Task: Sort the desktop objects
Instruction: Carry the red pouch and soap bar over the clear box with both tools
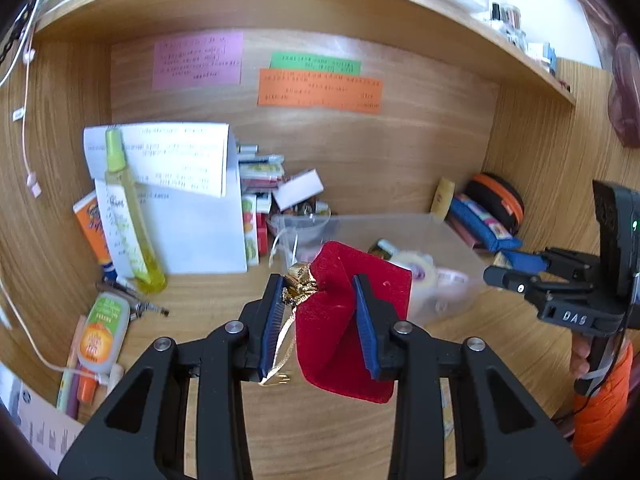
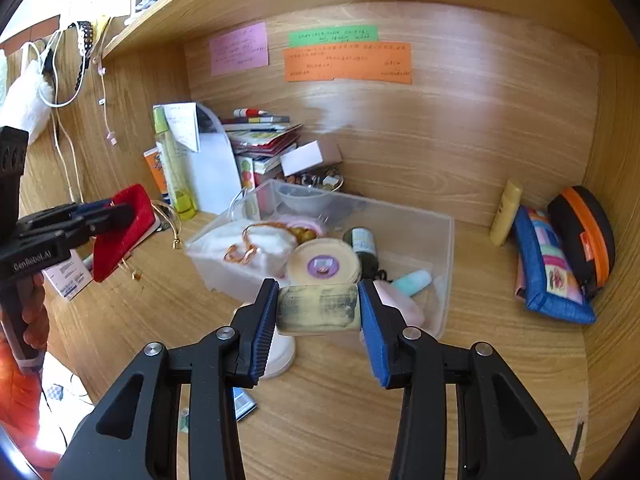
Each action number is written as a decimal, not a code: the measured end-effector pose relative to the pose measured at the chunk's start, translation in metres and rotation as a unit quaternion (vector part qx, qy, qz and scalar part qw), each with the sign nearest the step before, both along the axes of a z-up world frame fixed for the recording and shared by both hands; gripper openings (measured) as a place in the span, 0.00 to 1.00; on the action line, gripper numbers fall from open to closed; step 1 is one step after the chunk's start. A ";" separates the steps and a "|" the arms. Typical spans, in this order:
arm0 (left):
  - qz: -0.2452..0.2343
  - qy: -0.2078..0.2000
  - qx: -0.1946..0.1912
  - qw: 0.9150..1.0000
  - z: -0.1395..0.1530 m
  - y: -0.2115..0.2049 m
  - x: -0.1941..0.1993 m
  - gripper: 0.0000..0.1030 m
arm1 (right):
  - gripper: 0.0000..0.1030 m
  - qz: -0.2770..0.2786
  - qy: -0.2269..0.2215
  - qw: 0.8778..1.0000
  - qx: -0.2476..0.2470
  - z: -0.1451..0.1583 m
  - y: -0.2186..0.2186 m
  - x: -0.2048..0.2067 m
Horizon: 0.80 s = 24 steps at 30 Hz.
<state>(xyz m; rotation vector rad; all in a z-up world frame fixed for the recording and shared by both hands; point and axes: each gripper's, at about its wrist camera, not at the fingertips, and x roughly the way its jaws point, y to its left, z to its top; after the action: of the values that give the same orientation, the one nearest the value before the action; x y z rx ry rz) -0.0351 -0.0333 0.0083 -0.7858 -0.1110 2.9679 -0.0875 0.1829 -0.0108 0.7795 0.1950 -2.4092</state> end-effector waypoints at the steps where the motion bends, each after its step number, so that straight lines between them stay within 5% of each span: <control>1: 0.000 0.004 0.000 1.000 0.003 0.001 -0.003 0.33 | 0.36 -0.001 0.002 1.000 0.001 0.002 0.000 -0.003; 12: 0.001 0.019 0.017 1.000 0.031 -0.005 -0.048 0.33 | 0.36 -0.014 0.023 1.000 0.000 0.021 0.005 -0.037; 24: -0.008 0.004 0.030 1.000 0.031 -0.005 -0.105 0.33 | 0.36 -0.024 0.012 1.000 0.007 0.029 -0.001 -0.092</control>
<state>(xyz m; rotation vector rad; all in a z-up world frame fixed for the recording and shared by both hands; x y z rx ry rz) -0.1404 -0.0382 0.0389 -0.7651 -0.1923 2.9368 -0.1799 0.1822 0.0178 0.7696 0.2054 -2.4650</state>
